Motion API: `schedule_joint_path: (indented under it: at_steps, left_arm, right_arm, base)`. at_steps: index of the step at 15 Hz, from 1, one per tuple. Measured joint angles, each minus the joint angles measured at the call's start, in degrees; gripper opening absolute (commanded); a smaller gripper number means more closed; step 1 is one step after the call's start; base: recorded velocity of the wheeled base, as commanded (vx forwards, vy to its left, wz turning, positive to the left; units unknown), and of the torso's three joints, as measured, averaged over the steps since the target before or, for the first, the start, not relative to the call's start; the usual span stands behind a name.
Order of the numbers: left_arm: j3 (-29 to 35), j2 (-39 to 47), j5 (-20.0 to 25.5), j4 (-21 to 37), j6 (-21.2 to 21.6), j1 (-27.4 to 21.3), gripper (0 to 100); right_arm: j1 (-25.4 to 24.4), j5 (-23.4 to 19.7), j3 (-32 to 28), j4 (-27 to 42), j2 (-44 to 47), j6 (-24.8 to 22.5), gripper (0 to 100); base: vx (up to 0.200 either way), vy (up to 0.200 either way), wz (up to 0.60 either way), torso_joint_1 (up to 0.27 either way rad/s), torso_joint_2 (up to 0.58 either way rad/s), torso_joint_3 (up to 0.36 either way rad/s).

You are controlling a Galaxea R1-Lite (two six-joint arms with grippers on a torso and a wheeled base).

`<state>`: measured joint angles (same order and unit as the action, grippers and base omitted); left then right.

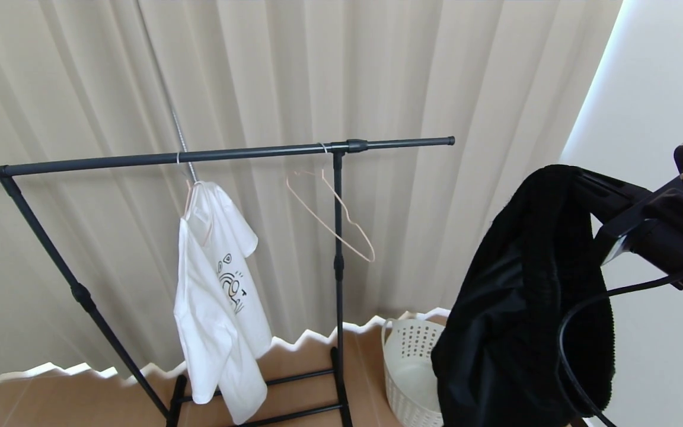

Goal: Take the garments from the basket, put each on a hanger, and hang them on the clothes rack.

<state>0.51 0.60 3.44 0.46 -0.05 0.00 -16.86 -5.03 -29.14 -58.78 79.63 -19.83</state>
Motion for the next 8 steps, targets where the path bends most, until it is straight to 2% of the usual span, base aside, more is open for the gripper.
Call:
schedule_joint_path:
  at_steps: [6, 8]
  left_arm:
    - [0.01, 0.04, -0.02, 0.09, 0.48, 0.0, 100]
    - [-0.02, 0.11, 0.06, 0.4, 3.85, 0.0, 100]
  right_arm:
    - [-0.09, 0.09, 0.67, -0.01, 0.0, -1.51, 0]
    - [-0.39, 0.48, 0.91, 0.43, 0.16, -2.63, 0]
  base:
    - [0.0, 0.0, 0.0, 0.0, 0.0, 0.0]
    - [0.0, 0.0, 0.0, 0.0, 0.0, 0.0]
